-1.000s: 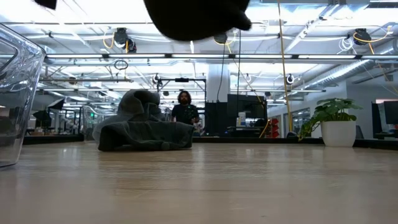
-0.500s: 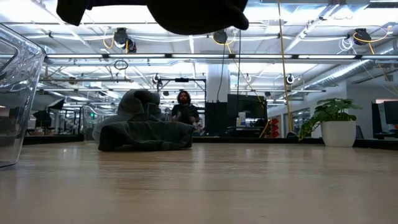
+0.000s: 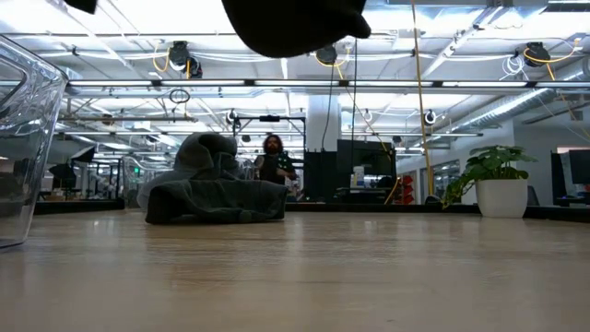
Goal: Pick & Place hat
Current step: Put the bottom black cap into the bottom transparent bin
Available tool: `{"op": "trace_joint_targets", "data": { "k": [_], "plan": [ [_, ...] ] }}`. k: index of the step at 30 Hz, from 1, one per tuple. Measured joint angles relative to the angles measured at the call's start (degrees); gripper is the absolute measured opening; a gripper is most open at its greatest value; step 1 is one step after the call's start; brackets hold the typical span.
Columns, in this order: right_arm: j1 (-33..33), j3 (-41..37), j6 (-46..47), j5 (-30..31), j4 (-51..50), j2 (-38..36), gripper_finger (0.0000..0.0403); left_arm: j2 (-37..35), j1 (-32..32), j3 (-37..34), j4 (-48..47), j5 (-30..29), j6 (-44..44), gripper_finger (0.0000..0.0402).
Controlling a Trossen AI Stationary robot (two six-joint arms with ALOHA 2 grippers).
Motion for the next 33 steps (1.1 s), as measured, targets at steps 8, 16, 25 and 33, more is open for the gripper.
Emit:
{"op": "trace_joint_targets", "data": {
  "k": [8, 16, 25, 33],
  "plan": [
    [-0.3, -0.04, 8.78, -8.95, -1.13, 0.0, 0.0, 0.0, 1.42, 0.0, -0.04, 2.2, -0.69, 0.0223],
    [-0.32, -0.04, 11.54, -10.68, -4.65, 0.0, 0.0, 0.0, 2.39, 0.0, -0.04, 3.41, -0.68, 0.0223],
    [-0.32, -0.07, 11.33, -6.89, -5.29, 0.0, 0.0, -0.02, 0.62, -0.02, 2.47, 3.36, 1.46, 0.0223],
    [-0.3, -0.07, 11.9, -8.21, -5.27, 0.0, 0.0, -0.04, 0.67, -0.02, 3.46, 3.41, 1.65, 0.0223]
  ]
}}
